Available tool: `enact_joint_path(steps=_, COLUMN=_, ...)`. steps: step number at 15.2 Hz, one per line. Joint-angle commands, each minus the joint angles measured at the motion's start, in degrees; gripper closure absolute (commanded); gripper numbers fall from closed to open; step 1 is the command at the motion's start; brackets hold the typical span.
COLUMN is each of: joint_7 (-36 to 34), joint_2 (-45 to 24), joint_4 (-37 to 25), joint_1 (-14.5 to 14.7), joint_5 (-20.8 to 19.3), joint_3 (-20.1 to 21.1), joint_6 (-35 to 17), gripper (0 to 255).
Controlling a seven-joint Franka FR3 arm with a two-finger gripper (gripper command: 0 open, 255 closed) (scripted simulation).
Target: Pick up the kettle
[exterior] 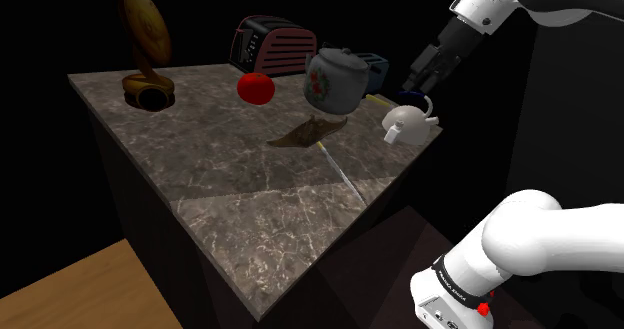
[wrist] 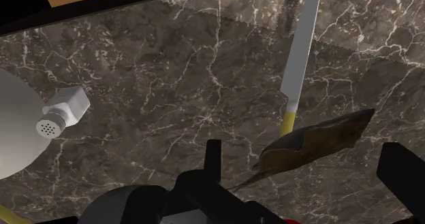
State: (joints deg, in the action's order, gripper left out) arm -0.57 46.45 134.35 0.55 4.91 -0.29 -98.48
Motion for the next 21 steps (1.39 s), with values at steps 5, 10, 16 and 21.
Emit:
enact_joint_path(steps=5, joint_7=6.5, joint_2=-2.9, joint_4=-0.8, joint_1=-1.2, joint_5=-2.9, joint_3=-5.1, joint_6=-1.0, gripper=0)
enact_joint_path(steps=10, joint_7=14.6, joint_2=-8.1, joint_4=-3.4, joint_1=-2.2, joint_5=-5.9, joint_3=-11.4, joint_6=-2.4, gripper=0)
enact_joint_path(steps=16, joint_7=24.3, joint_2=-16.5, joint_4=-8.9, joint_1=-2.8, joint_5=-8.0, joint_3=-18.8, joint_6=-4.1, gripper=0)
enact_joint_path(steps=21, joint_7=32.8, joint_2=-25.2, joint_4=-15.5, joint_1=-2.7, joint_5=-7.6, joint_3=-24.8, joint_6=-5.2, gripper=0)
